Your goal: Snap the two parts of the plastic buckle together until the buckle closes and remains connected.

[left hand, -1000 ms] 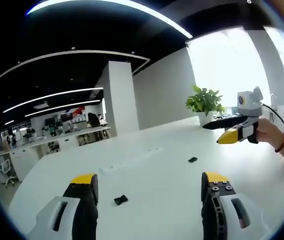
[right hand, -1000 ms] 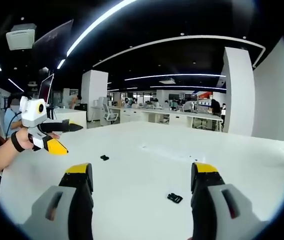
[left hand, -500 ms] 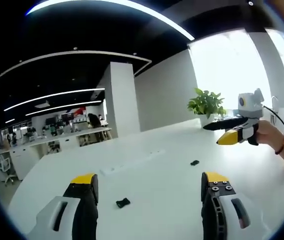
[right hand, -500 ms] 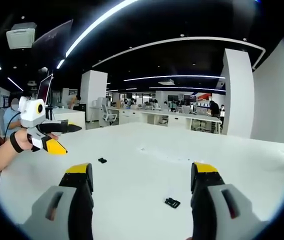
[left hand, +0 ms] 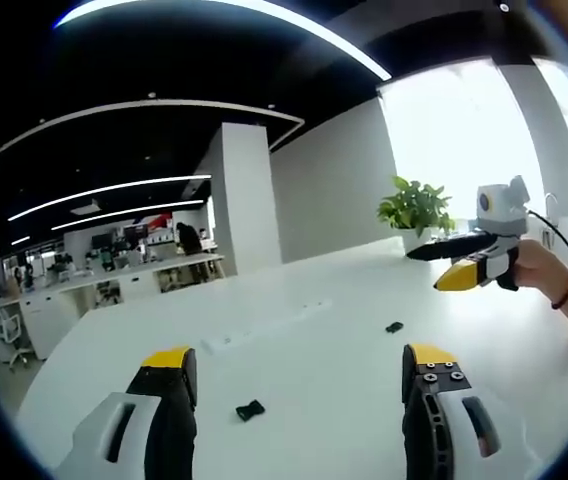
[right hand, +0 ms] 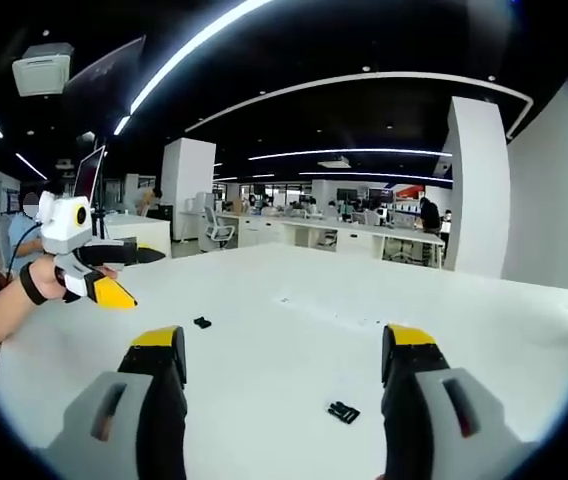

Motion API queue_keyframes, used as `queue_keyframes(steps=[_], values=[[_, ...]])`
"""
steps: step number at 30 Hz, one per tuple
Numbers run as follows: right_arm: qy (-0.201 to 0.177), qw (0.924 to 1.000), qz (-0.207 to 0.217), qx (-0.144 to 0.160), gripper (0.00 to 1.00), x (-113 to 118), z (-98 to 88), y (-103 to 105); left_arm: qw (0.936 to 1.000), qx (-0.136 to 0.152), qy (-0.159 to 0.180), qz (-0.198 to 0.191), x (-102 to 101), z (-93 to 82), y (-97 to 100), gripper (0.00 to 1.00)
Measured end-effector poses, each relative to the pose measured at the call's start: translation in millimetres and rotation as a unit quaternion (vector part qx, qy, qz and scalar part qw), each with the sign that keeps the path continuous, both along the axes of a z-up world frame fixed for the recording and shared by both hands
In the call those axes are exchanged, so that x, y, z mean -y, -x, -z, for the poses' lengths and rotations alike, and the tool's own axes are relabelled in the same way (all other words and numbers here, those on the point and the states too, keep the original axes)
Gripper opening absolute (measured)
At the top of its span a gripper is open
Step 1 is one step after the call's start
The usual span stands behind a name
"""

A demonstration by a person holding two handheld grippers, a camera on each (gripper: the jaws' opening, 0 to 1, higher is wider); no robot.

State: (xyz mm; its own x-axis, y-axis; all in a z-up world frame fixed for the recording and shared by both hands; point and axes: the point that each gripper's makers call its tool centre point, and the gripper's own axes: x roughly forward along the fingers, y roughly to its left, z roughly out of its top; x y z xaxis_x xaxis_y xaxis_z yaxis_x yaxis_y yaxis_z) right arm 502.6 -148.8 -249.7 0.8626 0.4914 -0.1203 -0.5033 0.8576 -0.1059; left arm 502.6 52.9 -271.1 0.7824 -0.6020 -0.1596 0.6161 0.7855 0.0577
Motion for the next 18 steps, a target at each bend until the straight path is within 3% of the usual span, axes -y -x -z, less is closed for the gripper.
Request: queue_keyframes(steps=[18], values=[[-0.005, 1.0, 0.001, -0.008, 0.8, -0.8, 2.5, -7.1, 1.0, 0.001, 0.003, -0.002, 0.2, -3.0, -9.1, 0.85]])
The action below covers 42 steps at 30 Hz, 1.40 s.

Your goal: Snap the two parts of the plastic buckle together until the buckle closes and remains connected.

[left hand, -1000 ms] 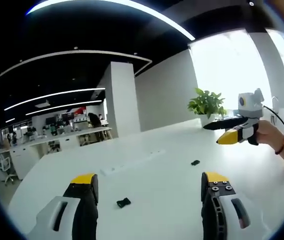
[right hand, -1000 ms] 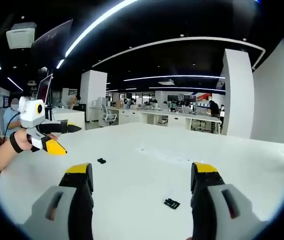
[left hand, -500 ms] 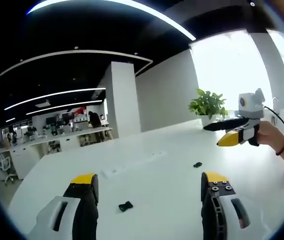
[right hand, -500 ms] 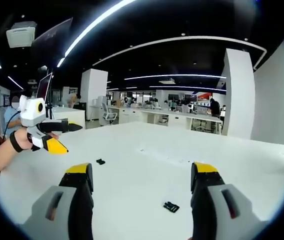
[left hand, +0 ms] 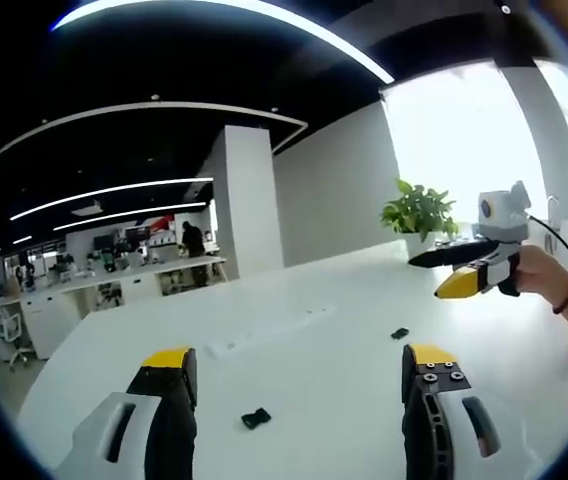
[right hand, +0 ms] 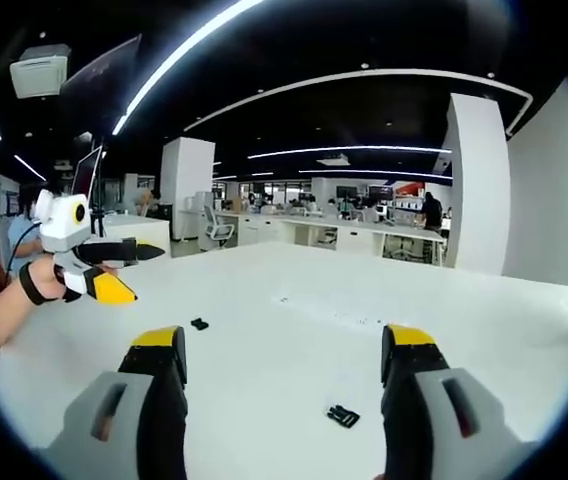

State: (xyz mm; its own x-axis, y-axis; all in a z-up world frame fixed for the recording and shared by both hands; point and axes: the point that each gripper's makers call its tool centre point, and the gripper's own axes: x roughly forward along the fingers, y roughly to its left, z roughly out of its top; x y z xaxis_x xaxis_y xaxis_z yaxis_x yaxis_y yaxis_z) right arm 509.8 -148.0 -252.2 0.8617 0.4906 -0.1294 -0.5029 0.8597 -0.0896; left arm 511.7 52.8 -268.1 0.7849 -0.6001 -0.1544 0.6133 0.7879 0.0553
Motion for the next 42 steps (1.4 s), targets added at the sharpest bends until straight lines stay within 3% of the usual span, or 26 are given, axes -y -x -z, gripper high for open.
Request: queue_keyframes(steps=[6, 18, 33, 42], values=[[0.001, 1.0, 0.002, -0.009, 0.8, 1, 3.9, -4, 1.0, -0.004, -0.003, -0.002, -1, 3.8, -0.4, 0.85], [0.003, 1.0, -0.004, -0.003, 0.8, -4, -1.9, -10, 0.9999, -0.001, 0.007, -0.008, -4, -4.3, -11.3, 0.85], [-0.002, 0.9999, 0.005, -0.012, 0.8, 5, 1.4, -22, 0.9998, -0.014, -0.001, -0.014, -6, 5.6, -21.5, 0.85], [-0.005, 0.9999, 0.008, -0.014, 0.79, 7, 1.6, -24, 0.9996, -0.019, 0.015, -0.013, -4, 6.0, -20.8, 0.85]])
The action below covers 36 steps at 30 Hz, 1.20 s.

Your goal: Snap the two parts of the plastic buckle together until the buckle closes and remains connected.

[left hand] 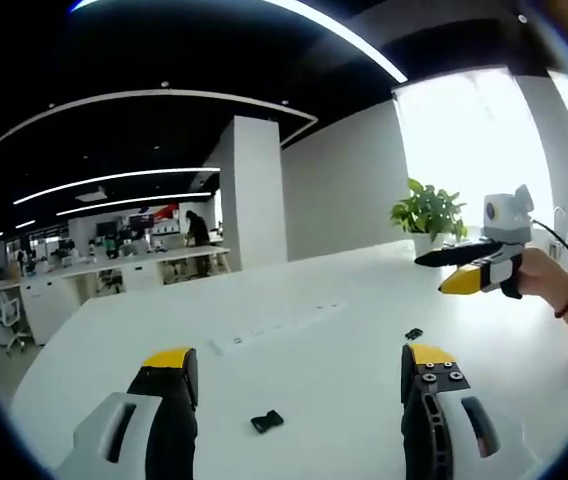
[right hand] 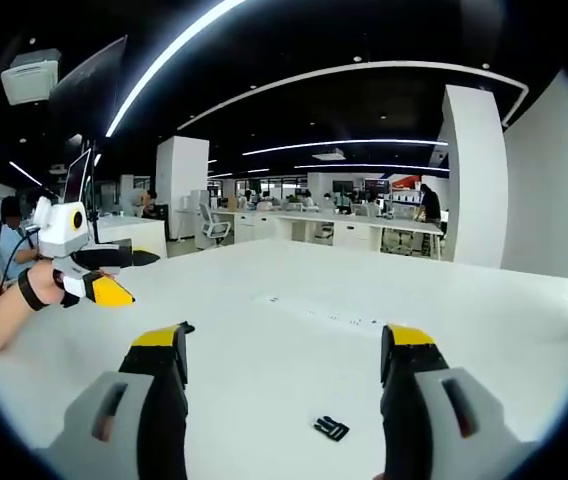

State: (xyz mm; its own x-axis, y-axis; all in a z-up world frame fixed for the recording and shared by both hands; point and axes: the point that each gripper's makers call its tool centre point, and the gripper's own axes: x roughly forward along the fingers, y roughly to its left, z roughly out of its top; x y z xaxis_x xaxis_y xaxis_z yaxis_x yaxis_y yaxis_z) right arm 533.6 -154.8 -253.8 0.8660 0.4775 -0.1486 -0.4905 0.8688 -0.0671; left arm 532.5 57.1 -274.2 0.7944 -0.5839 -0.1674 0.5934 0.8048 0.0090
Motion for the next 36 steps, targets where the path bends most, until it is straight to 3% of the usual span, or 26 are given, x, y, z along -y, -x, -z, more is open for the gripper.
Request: queue_keyframes(steps=[36], values=[[0.006, 1.0, 0.006, 0.0, 0.78, 3, 3.0, -12, 0.9999, 0.004, -0.005, 0.011, 6, -0.3, -12.0, 0.84]])
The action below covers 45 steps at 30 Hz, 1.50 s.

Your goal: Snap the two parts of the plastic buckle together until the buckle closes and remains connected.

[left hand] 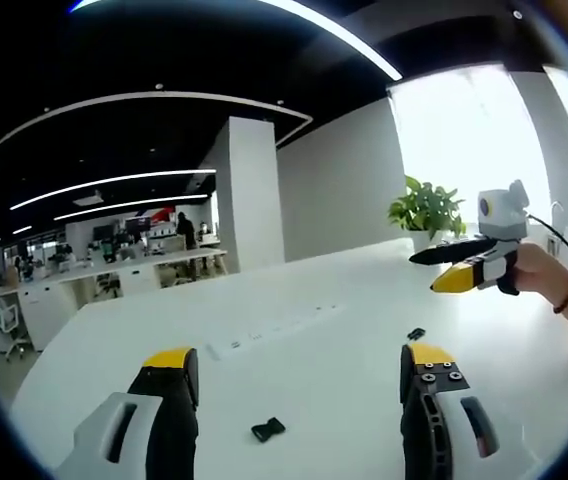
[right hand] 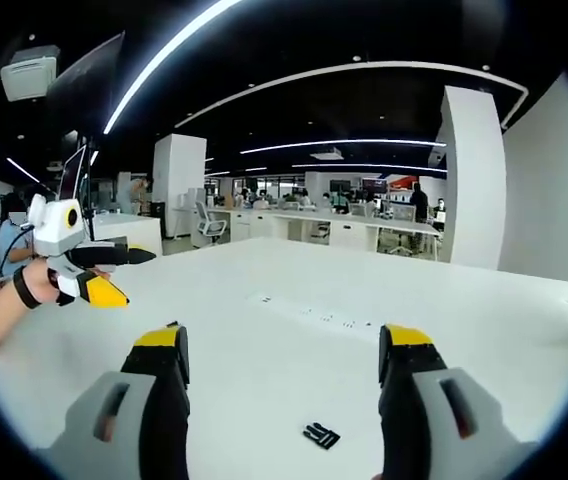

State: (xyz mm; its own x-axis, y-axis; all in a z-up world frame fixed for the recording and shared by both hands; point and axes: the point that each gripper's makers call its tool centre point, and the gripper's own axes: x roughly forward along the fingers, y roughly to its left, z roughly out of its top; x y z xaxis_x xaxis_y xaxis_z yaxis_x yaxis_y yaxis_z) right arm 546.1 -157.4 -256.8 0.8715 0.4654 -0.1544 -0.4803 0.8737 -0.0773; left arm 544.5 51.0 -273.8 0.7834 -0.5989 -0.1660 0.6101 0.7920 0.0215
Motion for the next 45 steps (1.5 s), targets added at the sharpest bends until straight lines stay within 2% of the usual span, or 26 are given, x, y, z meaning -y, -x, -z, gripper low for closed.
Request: queue_keyframes(steps=[13, 21, 28, 29, 35, 45], values=[[0.015, 0.9999, 0.001, 0.003, 0.78, 0, -3.4, -6, 1.0, -0.002, -0.001, -0.002, 0, 0.8, -3.3, 0.84], [0.01, 0.9999, -0.004, 0.0, 0.78, -1, -0.9, -9, 1.0, -0.004, 0.007, 0.002, 0, 0.5, -4.9, 0.84], [0.011, 0.9999, -0.001, 0.001, 0.78, 2, 0.1, -11, 1.0, -0.005, 0.004, 0.002, 3, 1.7, -8.9, 0.84], [0.012, 0.9999, 0.0, 0.0, 0.78, 2, 0.7, -12, 0.9999, -0.01, -0.006, 0.007, 5, 3.3, -8.4, 0.84], [0.009, 0.9999, -0.004, -0.003, 0.78, 0, 0.6, -13, 1.0, -0.001, -0.001, 0.009, 8, -5.2, -9.5, 0.84], [0.008, 0.9999, -0.008, 0.001, 0.77, -5, -2.6, -16, 0.9999, -0.009, -0.004, 0.008, 6, 0.6, -12.0, 0.83]])
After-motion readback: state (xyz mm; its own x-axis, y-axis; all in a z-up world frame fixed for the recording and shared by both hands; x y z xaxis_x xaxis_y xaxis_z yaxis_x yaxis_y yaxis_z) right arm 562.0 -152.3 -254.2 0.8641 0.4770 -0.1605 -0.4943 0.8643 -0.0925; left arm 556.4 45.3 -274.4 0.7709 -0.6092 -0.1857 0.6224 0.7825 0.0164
